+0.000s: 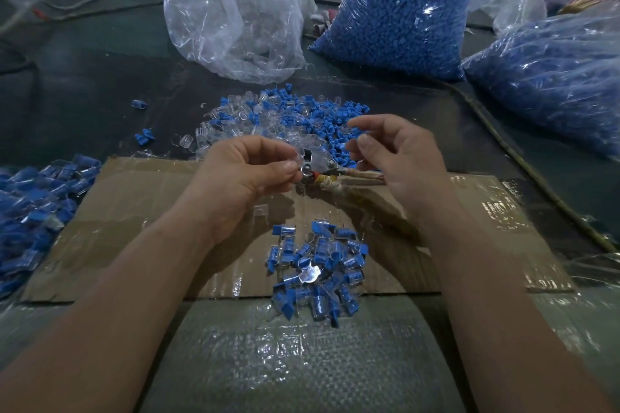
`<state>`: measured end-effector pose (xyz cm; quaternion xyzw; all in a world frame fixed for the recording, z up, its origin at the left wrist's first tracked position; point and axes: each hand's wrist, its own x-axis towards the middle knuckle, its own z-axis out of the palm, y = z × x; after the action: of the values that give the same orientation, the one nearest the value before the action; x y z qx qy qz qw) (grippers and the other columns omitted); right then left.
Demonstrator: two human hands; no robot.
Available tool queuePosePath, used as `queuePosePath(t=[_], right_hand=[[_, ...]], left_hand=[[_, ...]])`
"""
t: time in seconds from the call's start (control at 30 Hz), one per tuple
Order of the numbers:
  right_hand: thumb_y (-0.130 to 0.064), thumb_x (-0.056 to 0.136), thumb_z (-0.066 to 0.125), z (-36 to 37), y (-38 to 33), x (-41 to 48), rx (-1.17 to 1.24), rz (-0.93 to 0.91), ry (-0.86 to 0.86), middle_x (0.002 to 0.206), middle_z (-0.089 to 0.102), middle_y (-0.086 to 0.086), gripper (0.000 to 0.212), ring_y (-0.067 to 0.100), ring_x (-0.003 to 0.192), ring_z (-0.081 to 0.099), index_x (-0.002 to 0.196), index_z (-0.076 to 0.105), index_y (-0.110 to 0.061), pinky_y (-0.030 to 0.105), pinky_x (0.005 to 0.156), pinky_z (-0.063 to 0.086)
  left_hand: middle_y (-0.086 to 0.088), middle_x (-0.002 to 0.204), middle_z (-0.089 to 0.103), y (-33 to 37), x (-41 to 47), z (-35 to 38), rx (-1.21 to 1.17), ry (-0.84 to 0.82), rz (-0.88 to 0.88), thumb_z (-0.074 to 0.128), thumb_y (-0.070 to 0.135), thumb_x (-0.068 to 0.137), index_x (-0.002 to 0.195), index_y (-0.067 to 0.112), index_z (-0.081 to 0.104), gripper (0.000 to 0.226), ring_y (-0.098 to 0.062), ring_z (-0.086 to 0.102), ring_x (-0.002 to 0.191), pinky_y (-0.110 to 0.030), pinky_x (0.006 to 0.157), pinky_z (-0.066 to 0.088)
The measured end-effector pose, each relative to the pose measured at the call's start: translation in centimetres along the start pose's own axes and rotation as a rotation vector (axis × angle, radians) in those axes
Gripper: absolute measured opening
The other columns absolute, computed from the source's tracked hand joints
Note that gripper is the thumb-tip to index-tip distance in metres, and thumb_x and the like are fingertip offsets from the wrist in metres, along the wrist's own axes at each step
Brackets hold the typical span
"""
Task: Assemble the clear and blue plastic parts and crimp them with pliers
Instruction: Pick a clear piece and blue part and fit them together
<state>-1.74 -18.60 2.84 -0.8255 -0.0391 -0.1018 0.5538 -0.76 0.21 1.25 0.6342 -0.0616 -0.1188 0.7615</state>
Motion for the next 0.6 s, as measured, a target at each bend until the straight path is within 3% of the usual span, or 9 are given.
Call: queuePosePath(t=[0.13, 0.3, 0.47, 0.6], right_hand=[[0.001, 0.090, 0.050, 1.2, -0.3, -0.4, 0.135, 0.031, -0.088, 0.083, 0.067, -0.003, 0.022, 0.005, 0.075, 0.065, 0.088, 0.052, -0.021, 0.017, 0.067, 0.053], [0.001, 0.085, 0.060, 2.0, -0.4, -0.5, 0.056, -0.048, -0.102, 0.083, 0.060, 0.002, 0.023, 0.018, 0.080, 0.058, 0.082, 0.055, -0.022, 0.032, 0.079, 0.051], [0.000, 0.086, 0.058, 2.3, -0.4, -0.8, 0.118, -0.062, -0.124, 0.081, 0.064, -0.004, 0.032, 0.017, 0.080, 0.063, 0.084, 0.064, -0.031, 0.022, 0.074, 0.054], [-0.006, 0.078, 0.069, 2.6, -0.5, -0.9, 0.133, -0.042, -0.094, 0.071, 0.066, -0.009, 0.022, 0.006, 0.069, 0.064, 0.078, 0.064, -0.027, 0.019, 0.066, 0.053]], left_hand=[[-0.002, 0.067, 0.069, 0.0, 0.0, 0.1, -0.027, -0.001, 0.002, 0.062, 0.005, 0.058, 0.081, 0.004, 0.061, 0.023, -0.011, 0.068, 0.066, -0.016, 0.059, 0.053], [0.000, 0.068, 0.068, 0.0, 0.0, 0.3, -0.061, -0.001, 0.019, 0.063, 0.003, 0.057, 0.092, 0.005, 0.062, 0.035, -0.012, 0.068, 0.066, -0.016, 0.059, 0.053], [-0.003, 0.074, 0.069, -0.1, -0.1, 0.2, 0.026, 0.004, 0.044, 0.067, 0.007, 0.056, 0.085, 0.013, 0.069, 0.030, -0.014, 0.068, 0.071, -0.020, 0.065, 0.054], [-0.003, 0.076, 0.072, -0.1, -0.3, 0.4, 0.162, 0.031, 0.111, 0.071, 0.010, 0.056, 0.080, 0.013, 0.069, 0.024, -0.013, 0.069, 0.070, -0.021, 0.063, 0.056]])
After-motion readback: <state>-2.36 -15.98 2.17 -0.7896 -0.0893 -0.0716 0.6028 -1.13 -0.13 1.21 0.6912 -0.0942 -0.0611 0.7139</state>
